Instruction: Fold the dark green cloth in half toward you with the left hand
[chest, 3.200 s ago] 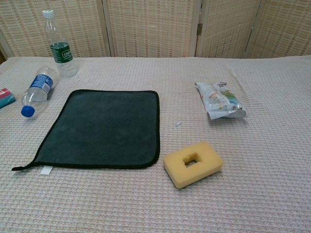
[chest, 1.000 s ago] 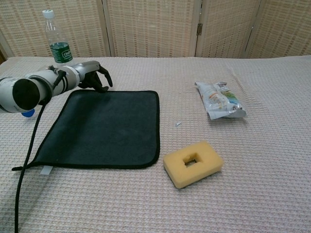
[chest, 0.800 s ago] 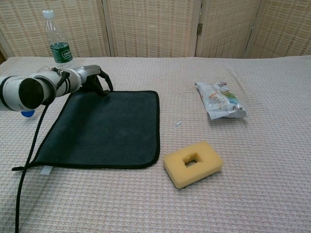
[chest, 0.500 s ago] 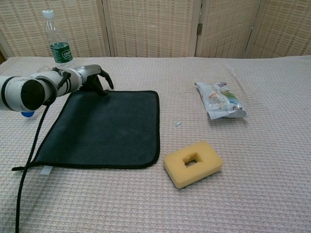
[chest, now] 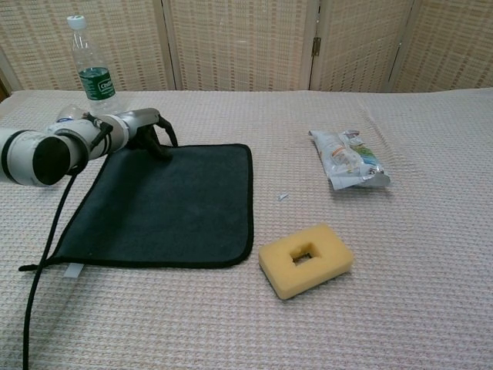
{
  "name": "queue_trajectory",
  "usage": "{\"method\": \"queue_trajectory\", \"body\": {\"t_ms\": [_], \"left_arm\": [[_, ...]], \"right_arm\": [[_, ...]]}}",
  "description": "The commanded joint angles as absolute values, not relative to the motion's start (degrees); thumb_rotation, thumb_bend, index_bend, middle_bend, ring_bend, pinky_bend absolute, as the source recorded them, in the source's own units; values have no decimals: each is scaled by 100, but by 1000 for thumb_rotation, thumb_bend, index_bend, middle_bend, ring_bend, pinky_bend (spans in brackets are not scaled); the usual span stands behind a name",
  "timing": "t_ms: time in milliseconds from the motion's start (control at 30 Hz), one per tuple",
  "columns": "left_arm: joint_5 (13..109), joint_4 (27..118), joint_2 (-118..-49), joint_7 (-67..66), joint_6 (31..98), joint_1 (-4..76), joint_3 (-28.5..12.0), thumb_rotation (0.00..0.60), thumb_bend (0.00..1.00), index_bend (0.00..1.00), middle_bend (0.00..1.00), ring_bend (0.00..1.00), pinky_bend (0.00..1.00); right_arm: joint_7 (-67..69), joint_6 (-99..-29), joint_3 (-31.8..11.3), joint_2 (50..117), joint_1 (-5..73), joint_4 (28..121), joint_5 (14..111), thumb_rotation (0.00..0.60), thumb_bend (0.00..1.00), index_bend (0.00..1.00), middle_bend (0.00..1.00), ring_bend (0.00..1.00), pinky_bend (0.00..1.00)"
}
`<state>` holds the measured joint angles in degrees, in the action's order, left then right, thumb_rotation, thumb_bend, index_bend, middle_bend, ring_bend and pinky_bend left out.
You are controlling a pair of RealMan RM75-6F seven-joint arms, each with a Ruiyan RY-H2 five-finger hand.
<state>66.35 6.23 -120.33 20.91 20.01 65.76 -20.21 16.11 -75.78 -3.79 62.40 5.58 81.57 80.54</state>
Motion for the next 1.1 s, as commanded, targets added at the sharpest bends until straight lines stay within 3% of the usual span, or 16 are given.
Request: {"method": "queue_trajectory", "body": {"t_ms": [33,300,567,1100], "left_arm": [[6659,599,-12053,2077,2009,6564,-2001,600,432,426,1000,1000,1000],[6731,552,-12093,2030,2201,6511,-1947,600,429,552,1000,1000,1000],[6886,638,-12085,2138,2689,6401,-1829,600,429,594,1000,1000,1000],[7674,1560,-11992,2092,4823,5340,-1092,600,430,597,1000,1000,1000]], "right_arm": [[1613,-7589,-385,6238,550,8160,8048,600,117,0,0,0,0],[1627,-7559,-371,6233,556,8173,8068,600,122,0,0,0,0],[1646,-7552,-364,6222,564,8202,8101,600,122,0,0,0,0],[1508,-7909,-220,6204,483,8441,8540,600,122,0,0,0,0]]}}
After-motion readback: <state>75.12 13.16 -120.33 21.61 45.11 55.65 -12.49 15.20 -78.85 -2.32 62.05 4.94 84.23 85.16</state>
